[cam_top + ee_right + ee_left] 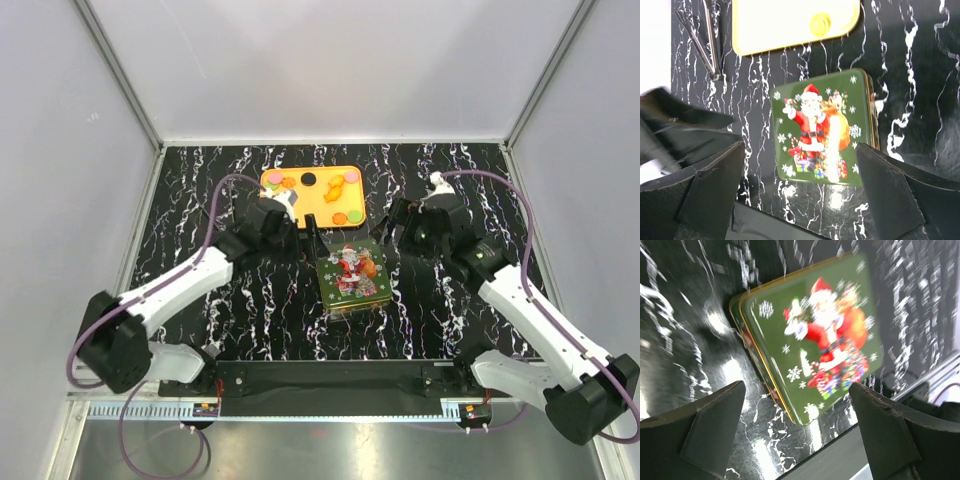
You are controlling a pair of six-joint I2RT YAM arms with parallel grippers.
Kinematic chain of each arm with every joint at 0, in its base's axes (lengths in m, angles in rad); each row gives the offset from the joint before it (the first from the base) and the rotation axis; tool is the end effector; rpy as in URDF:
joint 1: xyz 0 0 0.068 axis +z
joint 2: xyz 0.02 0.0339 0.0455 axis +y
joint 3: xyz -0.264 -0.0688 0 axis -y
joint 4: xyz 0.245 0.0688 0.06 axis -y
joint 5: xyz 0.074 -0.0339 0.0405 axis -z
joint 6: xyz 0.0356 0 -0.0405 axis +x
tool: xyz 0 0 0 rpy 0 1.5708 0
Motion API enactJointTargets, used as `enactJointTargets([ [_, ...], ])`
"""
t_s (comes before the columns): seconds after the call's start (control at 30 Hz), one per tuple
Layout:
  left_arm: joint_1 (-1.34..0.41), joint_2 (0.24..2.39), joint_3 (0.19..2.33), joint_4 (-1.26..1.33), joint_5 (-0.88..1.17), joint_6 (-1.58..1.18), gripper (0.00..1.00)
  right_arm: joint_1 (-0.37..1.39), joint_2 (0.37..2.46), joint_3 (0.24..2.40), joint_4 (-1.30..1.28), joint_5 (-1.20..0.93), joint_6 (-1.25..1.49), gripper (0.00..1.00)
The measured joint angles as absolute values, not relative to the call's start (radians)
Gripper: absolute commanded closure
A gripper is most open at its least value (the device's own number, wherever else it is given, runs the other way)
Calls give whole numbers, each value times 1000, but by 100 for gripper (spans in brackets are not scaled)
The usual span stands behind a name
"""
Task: Pack the cookies
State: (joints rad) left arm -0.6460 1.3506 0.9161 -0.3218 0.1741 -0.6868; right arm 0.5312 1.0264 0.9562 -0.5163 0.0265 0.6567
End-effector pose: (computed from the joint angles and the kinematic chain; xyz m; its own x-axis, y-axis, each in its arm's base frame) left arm 0.2272 -0.1790 0.2476 -0.8635 -0.1311 -0.4871 0.1888 0.8114 -0.5531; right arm 0.1929 0.1122 0.3214 -0.6755 0.3110 -0.6686 -0.0947 0.8626 0.4969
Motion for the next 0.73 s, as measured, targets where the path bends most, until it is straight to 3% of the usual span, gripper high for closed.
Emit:
enactJointTargets([
  [0.23, -625, 1160, 976, -431, 101, -620, 4, 531, 1084, 1055, -551, 60, 594, 0],
  [0.73, -624, 913, 930, -554, 38, -551, 2, 530, 1006, 1070, -582, 149, 553, 0],
])
